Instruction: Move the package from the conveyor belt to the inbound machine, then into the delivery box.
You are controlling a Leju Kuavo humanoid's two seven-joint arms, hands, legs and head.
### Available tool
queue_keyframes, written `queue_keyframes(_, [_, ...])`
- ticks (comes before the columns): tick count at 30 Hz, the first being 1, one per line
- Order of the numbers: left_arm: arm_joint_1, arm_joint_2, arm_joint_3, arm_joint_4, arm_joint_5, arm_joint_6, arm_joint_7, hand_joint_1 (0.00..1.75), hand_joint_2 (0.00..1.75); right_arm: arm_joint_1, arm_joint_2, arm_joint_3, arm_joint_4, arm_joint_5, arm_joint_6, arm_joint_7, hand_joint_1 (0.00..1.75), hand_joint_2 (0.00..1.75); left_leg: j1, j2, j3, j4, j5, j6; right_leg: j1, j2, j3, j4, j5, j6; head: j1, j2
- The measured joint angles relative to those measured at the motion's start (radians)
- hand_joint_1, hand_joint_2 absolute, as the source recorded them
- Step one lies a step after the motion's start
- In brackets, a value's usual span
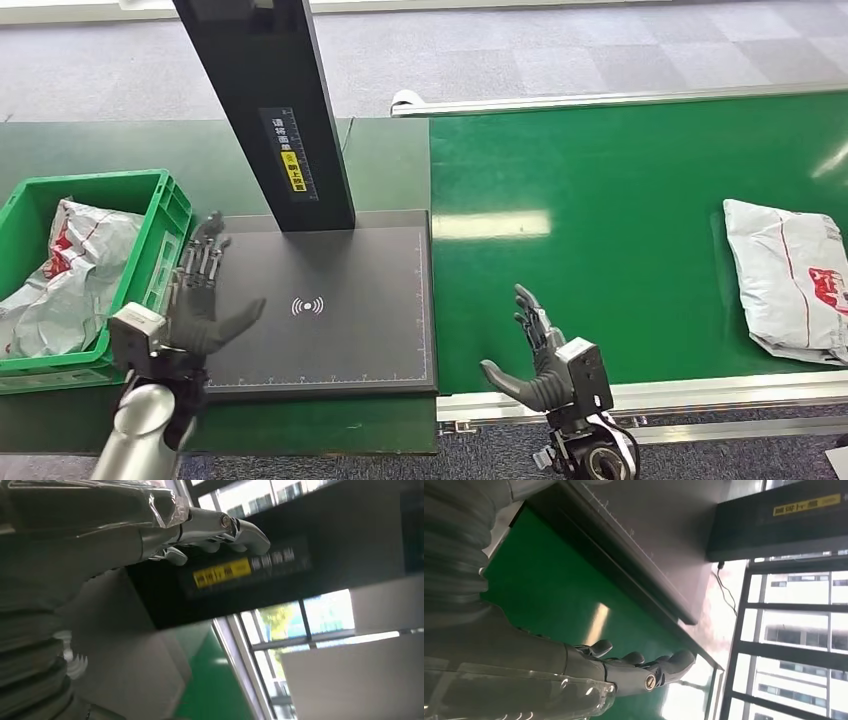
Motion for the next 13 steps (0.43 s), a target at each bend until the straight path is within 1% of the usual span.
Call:
queue_keyframes(2, [0.013,-0.021,-0.04,-0.008,0.02,-0.007,0.006,0.0,1.75,-0.015,0.004,0.009,0.026,-0.002,0.003,0.002,0.0,1.75,0.0,0.0,0.0,0.0,0.0,0.0,0.0,0.0,0.0,0.0,0.0,0.0,0.0,0.0])
queue_keyframes(6, [0.031,-0.063,-0.087,-0.004,0.045,-0.028,0.034,0.0,1.75,-0.032,0.012,0.023,0.064,-0.005,0.016,0.009,0.0,1.75,0.001,0.0,0.0,0.0,0.0,0.0,0.002,0.0,0.0,0.0,0.0,0.0,0.0,0.0])
queue_keyframes(11, [0.063,-0.146,-0.139,0.075,0.01,0.023,0.04,0.0,1.75,-0.052,0.029,0.053,0.12,0.0,0.038,0.005,0.0,1.75,0.001,0.0,0.0,0.0,0.0,0.0,0.001,0.0,0.0,0.0,0.0,0.0,0.0,0.0])
queue_keyframes(13, [0.075,-0.167,-0.15,0.102,0.01,0.03,0.032,0.0,1.75,-0.056,0.032,0.064,0.139,-0.002,0.044,0.003,0.0,1.75,0.001,0.0,0.0,0.0,0.0,0.0,0.001,0.0,0.0,0.0,0.0,0.0,0.0,0.0])
